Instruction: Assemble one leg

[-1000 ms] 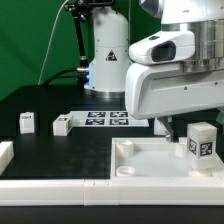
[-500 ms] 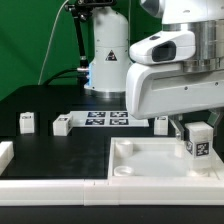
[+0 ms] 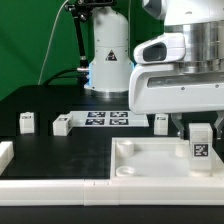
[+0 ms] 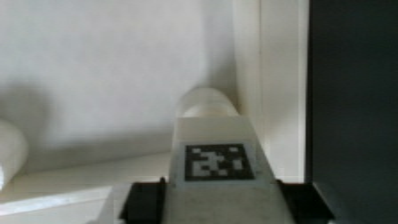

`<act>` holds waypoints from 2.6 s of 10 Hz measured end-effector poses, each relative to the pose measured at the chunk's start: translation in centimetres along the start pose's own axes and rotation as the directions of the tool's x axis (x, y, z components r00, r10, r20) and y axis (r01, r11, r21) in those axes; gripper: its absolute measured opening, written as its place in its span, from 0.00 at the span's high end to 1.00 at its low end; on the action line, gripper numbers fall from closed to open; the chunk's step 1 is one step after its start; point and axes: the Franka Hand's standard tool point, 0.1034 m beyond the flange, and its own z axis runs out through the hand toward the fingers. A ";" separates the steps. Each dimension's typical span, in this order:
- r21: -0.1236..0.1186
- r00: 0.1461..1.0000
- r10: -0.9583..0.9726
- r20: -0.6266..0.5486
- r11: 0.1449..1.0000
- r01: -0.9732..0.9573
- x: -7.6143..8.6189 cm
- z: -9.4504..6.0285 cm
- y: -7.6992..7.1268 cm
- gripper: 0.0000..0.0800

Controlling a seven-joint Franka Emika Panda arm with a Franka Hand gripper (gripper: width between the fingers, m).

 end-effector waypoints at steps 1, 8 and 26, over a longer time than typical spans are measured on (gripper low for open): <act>-0.001 0.994 0.112 -0.002 0.994 -0.112 0.0 0.0 -0.1 0.64; 0.002 0.707 0.707 0.021 0.707 -0.707 -0.2 0.2 -0.5 0.64; -0.035 0.907 -0.416 0.068 0.907 0.419 -0.7 0.6 0.0 0.19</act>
Offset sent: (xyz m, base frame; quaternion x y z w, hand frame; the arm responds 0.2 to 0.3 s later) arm -0.0048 0.0001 -0.0096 -0.0213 -0.0091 0.2584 0.9658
